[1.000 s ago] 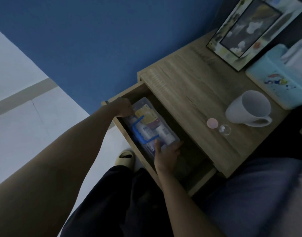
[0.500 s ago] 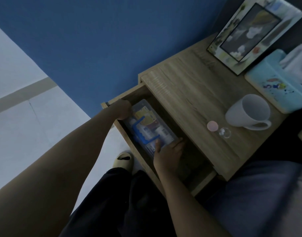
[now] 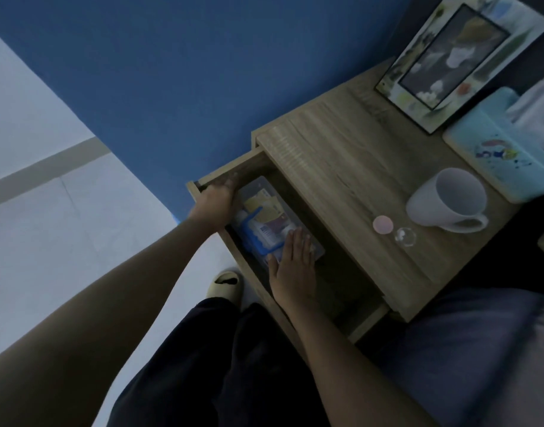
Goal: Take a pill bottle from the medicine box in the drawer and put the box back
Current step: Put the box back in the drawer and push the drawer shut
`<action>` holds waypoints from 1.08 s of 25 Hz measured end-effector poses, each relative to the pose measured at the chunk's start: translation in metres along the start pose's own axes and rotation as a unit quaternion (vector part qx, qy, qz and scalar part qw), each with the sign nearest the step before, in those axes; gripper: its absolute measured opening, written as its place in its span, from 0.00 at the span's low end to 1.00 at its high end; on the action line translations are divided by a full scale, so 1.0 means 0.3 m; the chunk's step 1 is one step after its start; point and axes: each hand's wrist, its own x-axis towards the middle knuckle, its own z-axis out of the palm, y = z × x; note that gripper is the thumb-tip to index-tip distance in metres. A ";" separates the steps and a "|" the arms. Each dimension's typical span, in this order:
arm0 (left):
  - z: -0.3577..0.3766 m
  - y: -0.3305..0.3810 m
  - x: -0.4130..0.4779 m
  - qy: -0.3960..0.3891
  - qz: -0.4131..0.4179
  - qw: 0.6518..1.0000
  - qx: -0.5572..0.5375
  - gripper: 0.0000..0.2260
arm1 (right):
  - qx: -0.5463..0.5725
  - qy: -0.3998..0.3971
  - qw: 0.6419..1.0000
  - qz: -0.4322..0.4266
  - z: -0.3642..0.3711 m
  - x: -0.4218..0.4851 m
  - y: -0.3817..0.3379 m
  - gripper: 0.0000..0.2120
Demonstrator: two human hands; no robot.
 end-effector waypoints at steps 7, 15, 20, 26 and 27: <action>0.083 -0.092 -0.194 0.102 -0.097 0.988 -0.061 0.28 | -0.005 0.013 1.000 0.005 -0.004 -0.006 -0.009 0.32; 0.081 -0.051 -0.186 0.035 -0.117 0.979 -0.166 0.30 | -0.023 0.119 0.987 -0.102 -0.107 0.061 -0.025 0.26; 0.095 0.003 -0.111 0.032 -0.119 0.975 -0.183 0.30 | -0.076 0.065 0.988 -0.114 -0.242 0.222 0.075 0.32; 0.112 0.082 -0.010 0.022 -0.096 0.971 -0.218 0.30 | -0.086 -0.015 0.986 -0.145 -0.244 0.257 0.137 0.36; 0.118 0.098 0.007 0.022 -0.098 0.969 -0.226 0.30 | -0.080 -0.010 0.986 -0.147 -0.242 0.255 0.137 0.36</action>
